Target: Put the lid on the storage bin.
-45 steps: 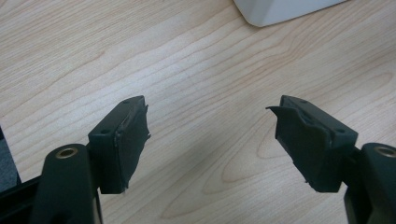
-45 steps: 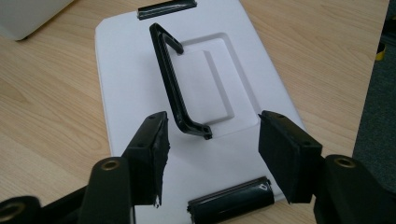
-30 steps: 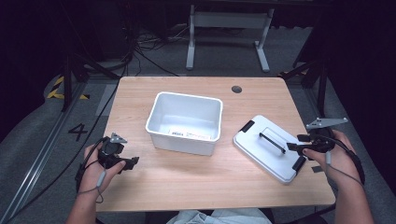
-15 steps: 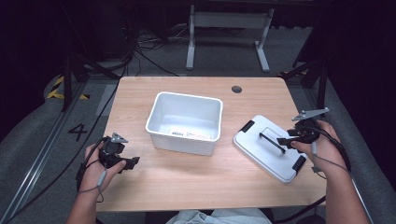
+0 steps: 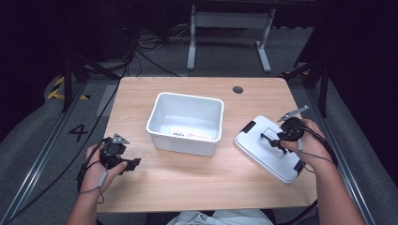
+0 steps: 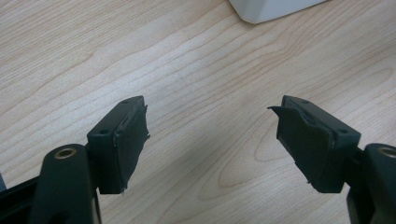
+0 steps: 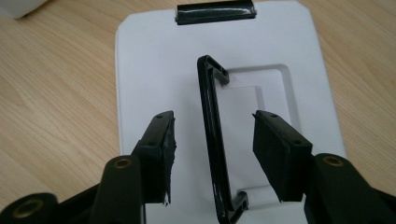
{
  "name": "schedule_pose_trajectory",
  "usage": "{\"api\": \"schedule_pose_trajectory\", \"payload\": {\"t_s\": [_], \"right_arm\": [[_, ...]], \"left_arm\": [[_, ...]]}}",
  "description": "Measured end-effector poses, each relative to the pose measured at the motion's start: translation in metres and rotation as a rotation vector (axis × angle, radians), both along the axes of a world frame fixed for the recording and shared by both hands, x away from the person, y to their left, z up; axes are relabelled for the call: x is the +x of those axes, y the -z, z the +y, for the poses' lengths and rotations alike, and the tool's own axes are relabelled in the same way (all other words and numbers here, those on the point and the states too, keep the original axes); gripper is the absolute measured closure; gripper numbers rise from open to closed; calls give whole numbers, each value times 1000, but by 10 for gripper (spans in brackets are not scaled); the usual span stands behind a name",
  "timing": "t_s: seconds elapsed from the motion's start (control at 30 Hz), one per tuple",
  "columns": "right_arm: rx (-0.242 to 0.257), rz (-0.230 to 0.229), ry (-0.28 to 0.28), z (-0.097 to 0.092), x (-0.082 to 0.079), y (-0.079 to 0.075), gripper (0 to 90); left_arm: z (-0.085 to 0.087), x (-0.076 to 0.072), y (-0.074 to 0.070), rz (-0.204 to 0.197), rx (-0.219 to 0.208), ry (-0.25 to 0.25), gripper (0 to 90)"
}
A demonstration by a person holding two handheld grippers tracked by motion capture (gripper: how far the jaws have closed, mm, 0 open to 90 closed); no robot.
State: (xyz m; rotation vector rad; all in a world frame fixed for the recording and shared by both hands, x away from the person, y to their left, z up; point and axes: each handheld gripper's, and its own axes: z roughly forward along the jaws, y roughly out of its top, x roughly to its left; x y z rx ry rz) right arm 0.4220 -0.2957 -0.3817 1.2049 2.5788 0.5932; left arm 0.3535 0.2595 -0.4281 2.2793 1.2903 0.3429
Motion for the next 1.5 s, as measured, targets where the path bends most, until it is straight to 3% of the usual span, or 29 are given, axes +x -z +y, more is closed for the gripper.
{"api": "schedule_pose_trajectory", "payload": {"t_s": [0.4, 0.6, 0.63, 0.8, 1.13, 1.5], "right_arm": [[-69, 54, -8, 6, 11, 17, 604], [-90, 90, -8, 5, 14, 24, 753], [-95, 85, -15, 4, 15, 23, 805], [-128, 50, -35, 0, 17, 20, 845], [-106, 38, -48, -4, 18, 15, 850], [-96, -9, -63, -6, 12, -15, 850]], "left_arm": [[1, 1, 1, -7, 3, 6, 253], [1, 1, 1, -2, -6, 2, 253], [1, 1, 1, -3, -5, 3, 253], [1, 1, 1, -1, -5, 4, 252], [1, 1, 1, -1, -2, 2, 252], [1, 1, 1, -3, -1, 4, 252]]}}
